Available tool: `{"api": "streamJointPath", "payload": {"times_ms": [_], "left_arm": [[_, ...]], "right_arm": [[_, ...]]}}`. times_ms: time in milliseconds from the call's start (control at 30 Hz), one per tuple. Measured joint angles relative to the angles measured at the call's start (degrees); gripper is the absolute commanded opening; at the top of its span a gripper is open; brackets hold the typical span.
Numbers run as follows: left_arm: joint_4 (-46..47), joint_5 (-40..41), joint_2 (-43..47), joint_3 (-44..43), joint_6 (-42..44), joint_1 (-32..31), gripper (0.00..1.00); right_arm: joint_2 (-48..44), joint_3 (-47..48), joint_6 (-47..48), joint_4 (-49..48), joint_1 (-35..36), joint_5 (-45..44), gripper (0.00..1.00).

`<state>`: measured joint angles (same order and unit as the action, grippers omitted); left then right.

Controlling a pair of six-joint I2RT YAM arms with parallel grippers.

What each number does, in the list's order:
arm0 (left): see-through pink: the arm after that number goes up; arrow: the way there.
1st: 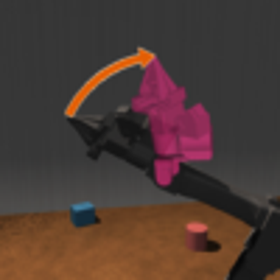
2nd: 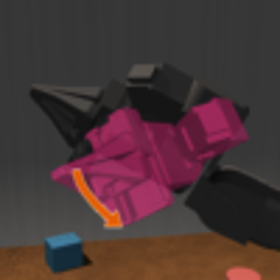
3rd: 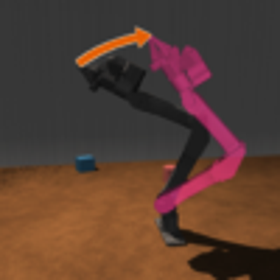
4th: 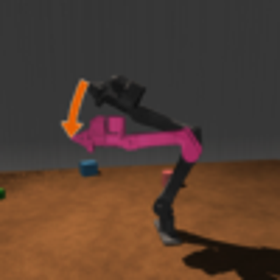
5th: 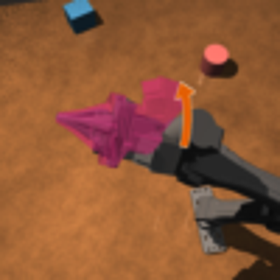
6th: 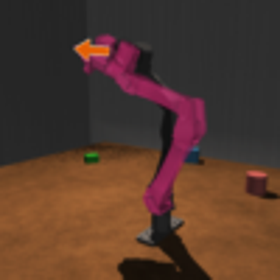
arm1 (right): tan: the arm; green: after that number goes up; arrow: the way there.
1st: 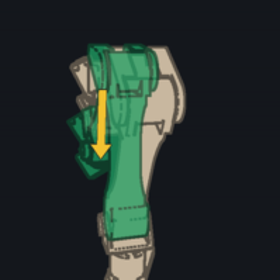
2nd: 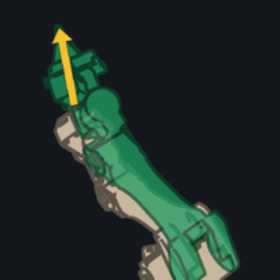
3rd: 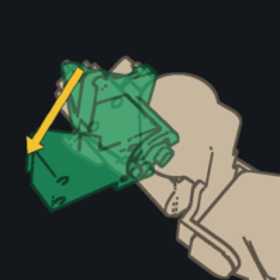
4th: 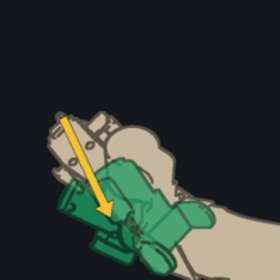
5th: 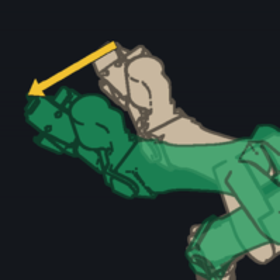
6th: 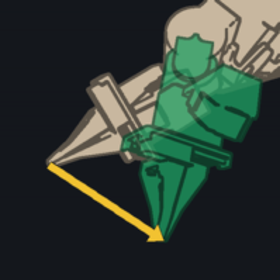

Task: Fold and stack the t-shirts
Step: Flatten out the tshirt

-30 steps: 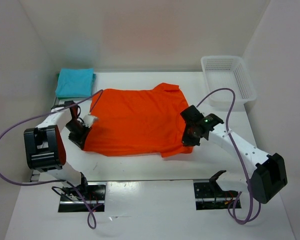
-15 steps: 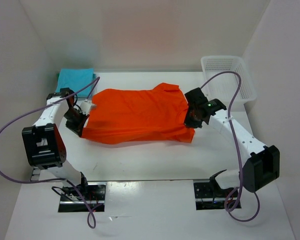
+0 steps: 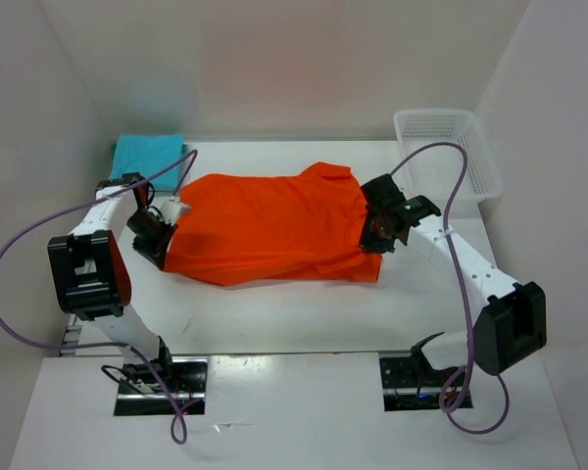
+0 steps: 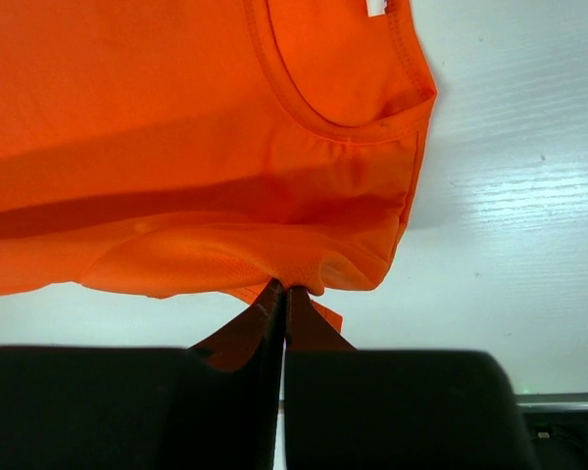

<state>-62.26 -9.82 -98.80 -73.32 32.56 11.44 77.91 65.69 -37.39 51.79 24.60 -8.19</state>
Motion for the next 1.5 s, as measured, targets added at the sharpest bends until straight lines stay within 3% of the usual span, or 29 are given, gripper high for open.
{"api": "streamJointPath", "payload": {"times_ms": [233,367,533,567,733,1033,1333,1433,1500], "left_arm": [[-0.2,-2.3,0.2,0.5,-0.7,0.0,0.04],[-0.2,-6.8,-4.5,-7.1,-2.8,0.0,0.13],[3.1,-13.8,-15.2,-16.2,-6.1,0.0,0.33],[3.5,-15.2,-16.5,-16.8,-6.9,0.0,0.45],[5.2,-18.8,-18.6,-17.7,-9.7,0.0,0.68],[10.4,-12.2,-4.6,-7.0,-10.1,0.5,0.70],[11.5,-11.0,-10.1,-3.5,-10.1,0.5,0.68],[11.5,-11.5,-11.7,-3.2,-10.2,0.5,0.57],[11.5,-12.2,-11.8,-3.1,-10.3,0.4,0.43]], "right_arm": [[-1.3,-4.9,-0.2,-1.0,0.0,2.1,0.00],[-1.3,-5.4,-0.2,-2.0,0.0,3.3,0.00],[-0.9,-5.4,-0.3,-3.3,0.0,3.4,0.00],[-0.5,-5.4,-0.3,-3.6,0.0,3.5,0.00],[1.1,-5.4,-0.2,-4.8,0.0,4.0,0.00],[1.2,-5.4,-0.2,-5.2,0.0,4.4,0.00],[1.2,-5.4,-0.2,-5.2,0.0,4.5,0.00],[1.2,-5.4,-0.3,-5.2,0.0,4.5,0.00],[1.2,-5.4,-0.2,-5.2,0.0,4.5,0.00]]}}
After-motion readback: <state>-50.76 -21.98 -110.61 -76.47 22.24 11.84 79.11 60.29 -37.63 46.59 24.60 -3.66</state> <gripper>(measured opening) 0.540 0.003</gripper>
